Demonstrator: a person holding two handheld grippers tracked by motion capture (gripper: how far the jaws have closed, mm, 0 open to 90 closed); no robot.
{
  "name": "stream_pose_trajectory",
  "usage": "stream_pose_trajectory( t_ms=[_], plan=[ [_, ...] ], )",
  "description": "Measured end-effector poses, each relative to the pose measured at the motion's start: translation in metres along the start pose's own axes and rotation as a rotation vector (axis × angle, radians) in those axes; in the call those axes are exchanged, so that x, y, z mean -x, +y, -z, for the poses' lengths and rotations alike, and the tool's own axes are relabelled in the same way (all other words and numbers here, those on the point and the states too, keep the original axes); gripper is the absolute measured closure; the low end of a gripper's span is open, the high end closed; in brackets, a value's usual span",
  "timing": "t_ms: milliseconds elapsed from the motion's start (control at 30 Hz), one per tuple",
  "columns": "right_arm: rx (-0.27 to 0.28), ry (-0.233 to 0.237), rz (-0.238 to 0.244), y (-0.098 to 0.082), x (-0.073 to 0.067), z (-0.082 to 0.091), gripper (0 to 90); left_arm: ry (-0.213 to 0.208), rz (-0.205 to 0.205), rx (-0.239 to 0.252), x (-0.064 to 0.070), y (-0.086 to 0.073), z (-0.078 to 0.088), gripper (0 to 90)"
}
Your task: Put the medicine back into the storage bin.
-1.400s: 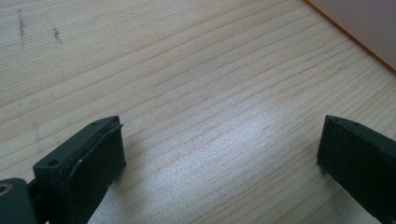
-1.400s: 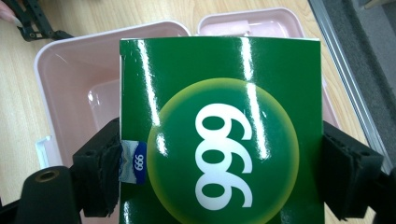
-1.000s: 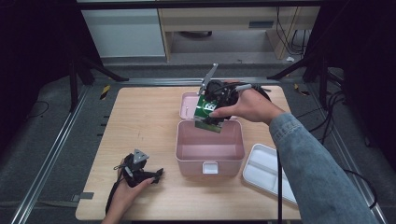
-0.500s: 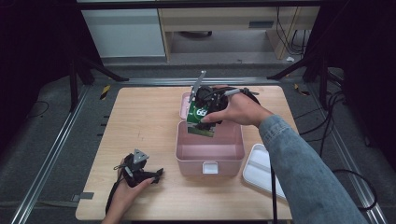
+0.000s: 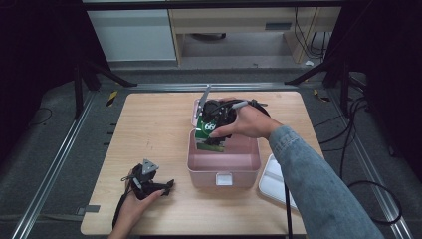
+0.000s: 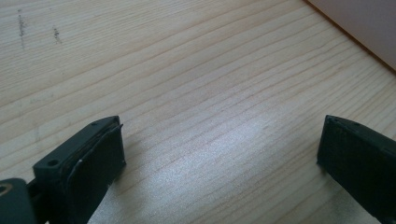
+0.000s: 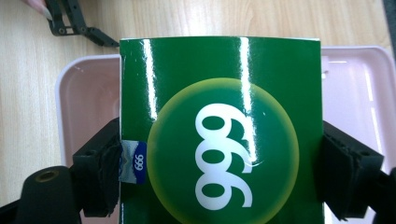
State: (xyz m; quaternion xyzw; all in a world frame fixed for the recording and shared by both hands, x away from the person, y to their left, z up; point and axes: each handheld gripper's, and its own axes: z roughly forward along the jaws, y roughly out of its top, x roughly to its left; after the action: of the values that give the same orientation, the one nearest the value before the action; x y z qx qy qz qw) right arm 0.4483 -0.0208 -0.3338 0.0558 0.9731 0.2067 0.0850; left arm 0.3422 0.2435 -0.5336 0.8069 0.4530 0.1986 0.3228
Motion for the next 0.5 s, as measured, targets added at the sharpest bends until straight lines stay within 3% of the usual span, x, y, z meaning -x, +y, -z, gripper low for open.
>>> stream_pose_trajectory(
  t_ms=[500],
  plan=[
    [-0.016, 0.057, 0.021, 0.006, -0.007, -0.027, 16.7, -0.001, 0.000, 0.000, 0.000, 0.000, 0.000, 0.0]
  ],
)
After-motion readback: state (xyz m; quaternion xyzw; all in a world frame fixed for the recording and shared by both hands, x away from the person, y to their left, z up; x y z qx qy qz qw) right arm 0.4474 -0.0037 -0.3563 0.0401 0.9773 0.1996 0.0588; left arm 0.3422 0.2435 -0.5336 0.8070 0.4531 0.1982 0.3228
